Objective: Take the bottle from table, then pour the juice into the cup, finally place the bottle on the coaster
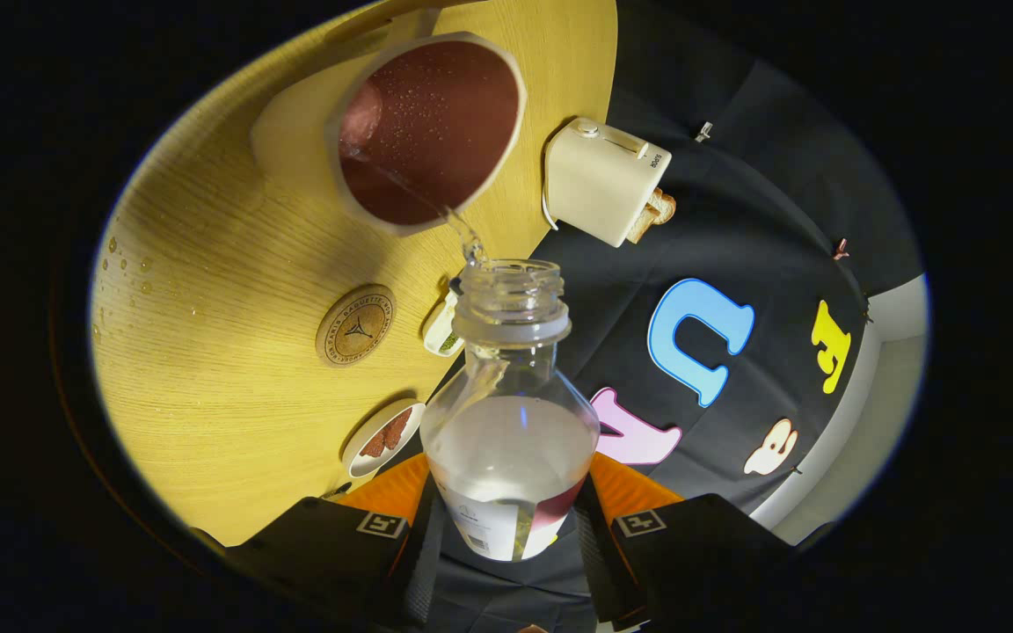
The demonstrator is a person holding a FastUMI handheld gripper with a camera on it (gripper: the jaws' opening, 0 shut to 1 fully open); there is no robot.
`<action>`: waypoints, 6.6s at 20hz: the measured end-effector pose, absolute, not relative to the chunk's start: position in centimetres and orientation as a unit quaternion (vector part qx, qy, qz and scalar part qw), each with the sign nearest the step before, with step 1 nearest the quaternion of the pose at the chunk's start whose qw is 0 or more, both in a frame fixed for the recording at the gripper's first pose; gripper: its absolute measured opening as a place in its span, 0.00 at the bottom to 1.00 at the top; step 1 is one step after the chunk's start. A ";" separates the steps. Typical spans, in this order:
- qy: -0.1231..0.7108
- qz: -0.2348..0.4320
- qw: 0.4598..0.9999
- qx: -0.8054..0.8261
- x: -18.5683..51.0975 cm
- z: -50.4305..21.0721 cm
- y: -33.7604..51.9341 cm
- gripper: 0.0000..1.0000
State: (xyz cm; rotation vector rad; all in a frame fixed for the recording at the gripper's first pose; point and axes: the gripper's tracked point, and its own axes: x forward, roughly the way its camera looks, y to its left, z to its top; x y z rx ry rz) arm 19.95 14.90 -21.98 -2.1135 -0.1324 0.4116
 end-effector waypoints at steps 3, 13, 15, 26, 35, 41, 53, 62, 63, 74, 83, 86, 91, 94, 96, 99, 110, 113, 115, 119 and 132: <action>-0.066 0.169 0.461 -0.869 20.1 -21.4 15.2 0.71; -0.112 0.176 0.426 -0.880 20.1 -19.4 16.8 0.71; -0.120 0.176 0.421 -0.882 19.9 -19.0 17.2 0.71; -0.162 0.188 0.386 -0.889 19.0 -18.1 19.2 0.71; -0.185 0.198 0.363 -0.892 18.5 -18.5 20.3 0.71; -0.196 0.205 0.347 -0.894 18.3 -19.0 20.8 0.71; -0.198 0.201 0.343 -0.896 18.2 -18.8 20.4 0.71; -0.163 0.211 0.435 -0.860 18.8 -19.4 18.4 0.71; -0.153 0.212 0.451 -0.853 19.0 -19.5 17.8 0.71; -0.007 0.227 0.742 -0.631 22.6 -15.9 12.0 0.71; 0.104 0.275 0.907 -0.302 25.4 -14.1 12.4 0.72; 0.123 0.287 0.922 -0.227 25.6 -14.6 13.1 0.71; 0.125 0.282 0.939 -0.151 25.9 -16.6 14.8 0.71; 0.117 0.260 0.952 -0.112 26.5 -18.5 14.6 0.71; 0.128 0.253 0.956 -0.075 26.6 -20.3 15.0 0.71; 0.152 0.237 0.959 -0.021 27.1 -22.9 15.6 0.71; 0.176 0.211 0.961 -0.019 28.1 -29.8 16.0 0.72; 0.166 0.210 0.963 -0.030 28.0 -30.0 16.1 0.73; 0.173 0.203 0.963 -0.026 28.2 -30.5 16.1 0.73; 0.174 0.197 0.965 -0.018 28.4 -30.4 15.9 0.75; 0.246 0.190 0.950 -0.020 23.3 -30.2 13.1 0.98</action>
